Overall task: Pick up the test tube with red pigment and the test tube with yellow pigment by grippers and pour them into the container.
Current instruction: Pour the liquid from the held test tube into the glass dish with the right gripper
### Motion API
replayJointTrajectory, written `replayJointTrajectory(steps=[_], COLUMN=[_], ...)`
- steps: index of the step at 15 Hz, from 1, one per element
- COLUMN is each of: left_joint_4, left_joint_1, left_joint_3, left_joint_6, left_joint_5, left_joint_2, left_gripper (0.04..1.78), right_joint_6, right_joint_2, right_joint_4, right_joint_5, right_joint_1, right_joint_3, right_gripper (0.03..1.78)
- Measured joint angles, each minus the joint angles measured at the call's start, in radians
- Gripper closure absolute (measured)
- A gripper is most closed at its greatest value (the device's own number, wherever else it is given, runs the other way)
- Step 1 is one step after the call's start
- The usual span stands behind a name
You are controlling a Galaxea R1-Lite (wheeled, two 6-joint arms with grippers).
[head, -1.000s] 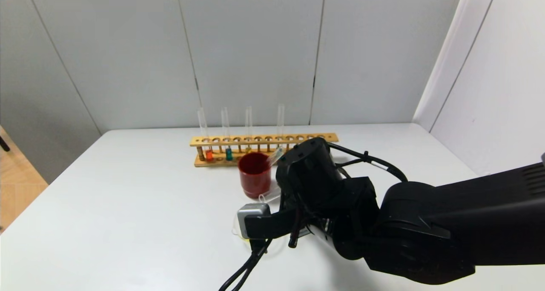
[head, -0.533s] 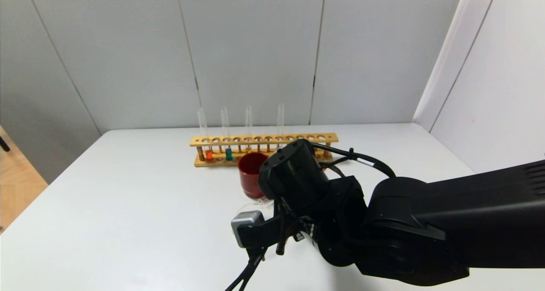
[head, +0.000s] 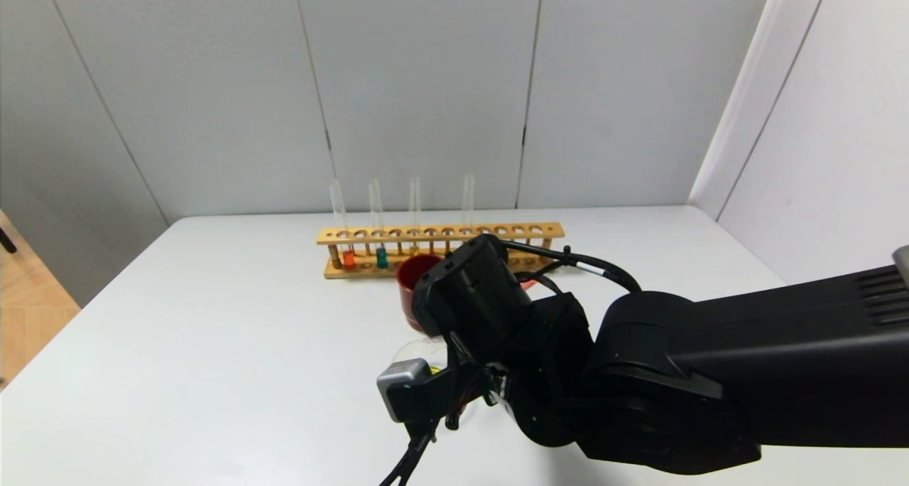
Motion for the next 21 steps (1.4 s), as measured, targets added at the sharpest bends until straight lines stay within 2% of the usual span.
replayJointTrajectory(steps=[2, 4, 8, 12, 14, 21], left_joint_4=[0.0, 0.0, 0.0, 0.0, 0.0, 0.0], left_joint_1=[0.0, 0.0, 0.0, 0.0, 0.0, 0.0], left_joint_3=[0.0, 0.0, 0.0, 0.0, 0.0, 0.0], left_joint_6=[0.0, 0.0, 0.0, 0.0, 0.0, 0.0], left_joint_5=[0.0, 0.0, 0.0, 0.0, 0.0, 0.0], left_joint_2=[0.0, 0.0, 0.0, 0.0, 0.0, 0.0], left_gripper=[0.11, 0.11, 0.11, 0.11, 0.11, 0.11], right_joint_6=[-0.014, -0.027, -0.095, -0.103, -0.126, -0.135], right_joint_2=[0.004, 0.01, 0.024, 0.039, 0.044, 0.046], right_joint_4=[0.035, 0.052, 0.052, 0.056, 0.056, 0.089], right_joint_5=[-0.023, -0.026, -0.031, -0.036, -0.058, -0.066], right_joint_1=[0.001, 0.002, 0.007, 0.016, 0.019, 0.01], right_joint_3=[-0.021, -0.043, -0.077, -0.08, -0.08, -0.075], right_gripper=[1.54, 1.54, 1.54, 1.54, 1.54, 1.54])
